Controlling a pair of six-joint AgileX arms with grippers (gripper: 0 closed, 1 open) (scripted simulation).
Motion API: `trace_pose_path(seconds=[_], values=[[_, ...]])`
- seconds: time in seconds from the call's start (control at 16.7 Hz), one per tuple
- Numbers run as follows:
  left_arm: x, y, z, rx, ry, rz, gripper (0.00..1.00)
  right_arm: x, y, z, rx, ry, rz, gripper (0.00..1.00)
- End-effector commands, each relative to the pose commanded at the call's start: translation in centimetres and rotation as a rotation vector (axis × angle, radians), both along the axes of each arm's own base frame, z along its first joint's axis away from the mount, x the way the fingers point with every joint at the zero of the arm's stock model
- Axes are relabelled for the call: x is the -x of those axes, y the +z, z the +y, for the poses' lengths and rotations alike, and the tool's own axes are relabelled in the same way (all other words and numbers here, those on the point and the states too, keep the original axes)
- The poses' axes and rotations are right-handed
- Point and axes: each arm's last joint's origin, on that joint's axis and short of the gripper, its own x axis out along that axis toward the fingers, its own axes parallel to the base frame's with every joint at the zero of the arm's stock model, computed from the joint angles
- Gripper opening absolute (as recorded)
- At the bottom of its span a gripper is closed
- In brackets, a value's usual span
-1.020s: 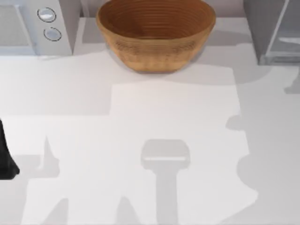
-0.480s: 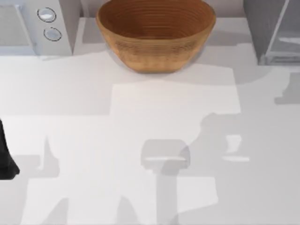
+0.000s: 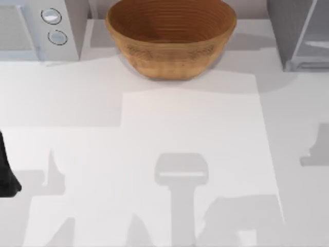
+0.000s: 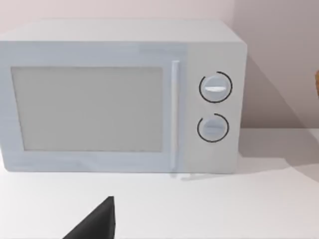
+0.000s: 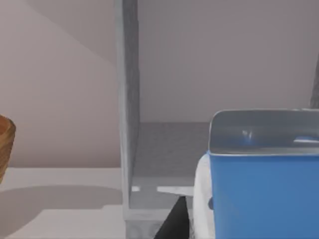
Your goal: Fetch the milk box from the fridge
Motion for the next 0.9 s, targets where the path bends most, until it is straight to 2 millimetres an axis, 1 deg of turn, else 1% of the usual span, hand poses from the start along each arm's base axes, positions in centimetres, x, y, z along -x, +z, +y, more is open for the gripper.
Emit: trace_pose_path(seconds=[0.18, 0.42, 0.54, 0.9], values=[[0.0, 0.0, 0.0, 0.000, 0.000, 0.000, 1.00, 2.4, -2.1, 0.4, -0.003, 0.003, 0.005, 0.00], [0.0, 0.0, 0.0, 0.000, 0.000, 0.000, 1.00, 3.6, -4.1, 0.7, -0.003, 0.007, 0.017, 0.00], [0.0, 0.0, 0.0, 0.000, 0.000, 0.000, 1.00, 3.8, -4.5, 0.8, -0.003, 0.008, 0.020, 0.00], [0.0, 0.0, 0.0, 0.000, 0.000, 0.000, 1.00, 3.8, -4.4, 0.7, -0.005, 0.007, 0.020, 0.00]])
